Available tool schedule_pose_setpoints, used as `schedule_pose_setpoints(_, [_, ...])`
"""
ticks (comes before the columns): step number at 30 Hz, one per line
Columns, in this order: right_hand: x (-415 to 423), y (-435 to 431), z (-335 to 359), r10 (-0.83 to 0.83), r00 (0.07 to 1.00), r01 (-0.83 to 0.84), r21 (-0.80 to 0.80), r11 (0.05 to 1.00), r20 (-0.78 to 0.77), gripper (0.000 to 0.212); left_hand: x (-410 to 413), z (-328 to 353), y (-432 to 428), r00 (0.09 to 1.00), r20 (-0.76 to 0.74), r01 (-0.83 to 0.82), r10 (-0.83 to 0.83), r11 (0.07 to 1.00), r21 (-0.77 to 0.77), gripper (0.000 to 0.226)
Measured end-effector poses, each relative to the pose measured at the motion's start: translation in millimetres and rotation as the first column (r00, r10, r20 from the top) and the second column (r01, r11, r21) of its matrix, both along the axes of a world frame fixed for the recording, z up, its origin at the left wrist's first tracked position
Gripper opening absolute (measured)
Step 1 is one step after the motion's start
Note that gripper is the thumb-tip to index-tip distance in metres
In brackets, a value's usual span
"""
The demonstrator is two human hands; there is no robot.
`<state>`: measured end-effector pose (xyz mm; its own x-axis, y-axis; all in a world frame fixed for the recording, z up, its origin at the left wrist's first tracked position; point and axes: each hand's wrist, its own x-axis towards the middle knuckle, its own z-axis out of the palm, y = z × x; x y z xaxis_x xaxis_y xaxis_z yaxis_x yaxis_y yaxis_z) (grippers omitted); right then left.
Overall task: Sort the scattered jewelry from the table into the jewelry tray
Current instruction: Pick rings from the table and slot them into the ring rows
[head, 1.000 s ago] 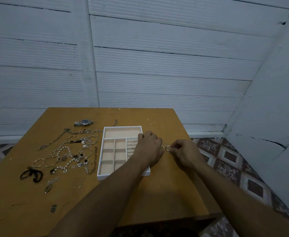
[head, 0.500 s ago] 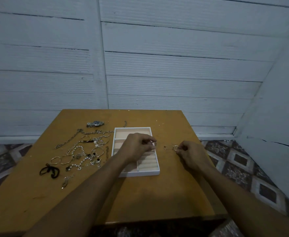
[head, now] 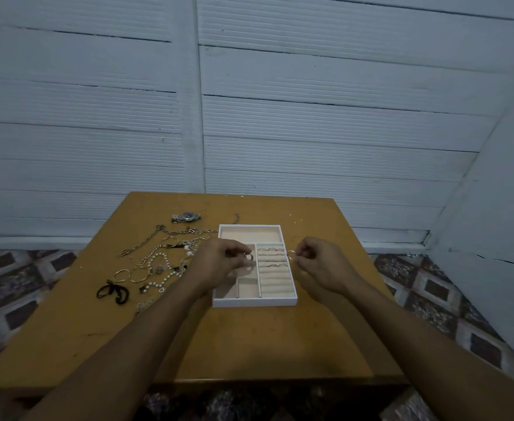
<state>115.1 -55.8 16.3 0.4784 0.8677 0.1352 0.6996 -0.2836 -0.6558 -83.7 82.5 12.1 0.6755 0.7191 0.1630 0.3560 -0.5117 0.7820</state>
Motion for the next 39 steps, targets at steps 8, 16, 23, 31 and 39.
schedule_pose_setpoints(8, [-15, 13, -1, 0.041, 0.999, -0.042, -0.01, 0.999, -0.031, 0.002, 6, -4, -2, 0.999, -0.051, 0.009, -0.007, 0.998, 0.055, 0.026])
schedule_pose_setpoints(16, [-9, 8, -6, 0.028, 0.999, -0.027, -0.036, 0.999, 0.034, 0.008, 28, -9, -12, 0.991, -0.129, 0.055, -0.03, 0.979, 0.196, 0.017])
schedule_pose_setpoints(23, [-3, 2, -9, 0.016, 0.998, -0.013, -0.048, 0.999, 0.064, 0.007, 39, -12, -14, 0.981, -0.184, 0.106, -0.06, 0.963, 0.247, 0.012])
schedule_pose_setpoints(31, [-1, -1, -13, 0.018, 0.999, -0.017, -0.036, 0.999, 0.049, 0.008, 38, -15, -12, 0.973, -0.207, 0.147, -0.097, 0.959, 0.242, 0.012])
schedule_pose_setpoints(39, [3, -3, -15, -0.005, 0.999, 0.006, -0.034, 0.999, 0.048, 0.007, 44, -15, -8, 0.97, -0.216, 0.151, -0.113, 0.974, 0.17, 0.013])
